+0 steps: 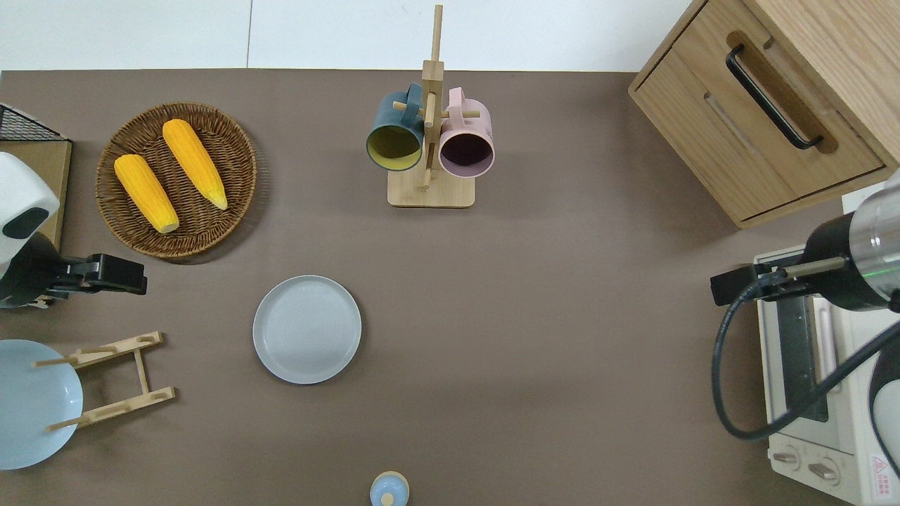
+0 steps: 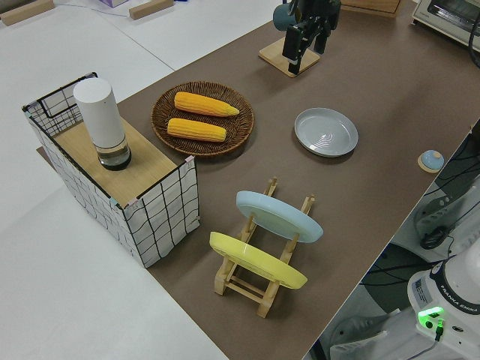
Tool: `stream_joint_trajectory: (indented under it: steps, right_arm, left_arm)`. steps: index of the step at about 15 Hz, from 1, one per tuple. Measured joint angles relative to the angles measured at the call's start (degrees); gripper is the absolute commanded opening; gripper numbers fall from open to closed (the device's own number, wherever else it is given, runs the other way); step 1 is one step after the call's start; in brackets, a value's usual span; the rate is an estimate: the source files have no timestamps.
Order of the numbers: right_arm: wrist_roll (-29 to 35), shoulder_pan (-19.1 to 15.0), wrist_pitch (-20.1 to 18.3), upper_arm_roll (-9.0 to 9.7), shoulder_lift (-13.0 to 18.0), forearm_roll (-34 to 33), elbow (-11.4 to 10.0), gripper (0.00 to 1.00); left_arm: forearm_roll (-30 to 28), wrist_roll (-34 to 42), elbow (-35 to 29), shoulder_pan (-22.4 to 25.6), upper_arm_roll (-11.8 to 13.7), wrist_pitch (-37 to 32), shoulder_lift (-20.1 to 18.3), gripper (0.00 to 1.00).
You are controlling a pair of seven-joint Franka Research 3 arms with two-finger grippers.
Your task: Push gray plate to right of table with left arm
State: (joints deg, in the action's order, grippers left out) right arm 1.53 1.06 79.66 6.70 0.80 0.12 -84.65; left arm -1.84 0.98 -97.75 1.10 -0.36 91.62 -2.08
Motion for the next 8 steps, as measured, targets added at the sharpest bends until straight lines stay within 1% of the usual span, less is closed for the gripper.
stream_joint_trajectory:
  steps: [8]
  right_arm:
    - [0.0, 0.0, 0.0, 0.00, 0.0, 0.0, 0.0, 0.983]
  left_arm:
    - [0.0, 0.0, -0.7, 0.0, -0.6, -0.1, 0.4, 1.00]
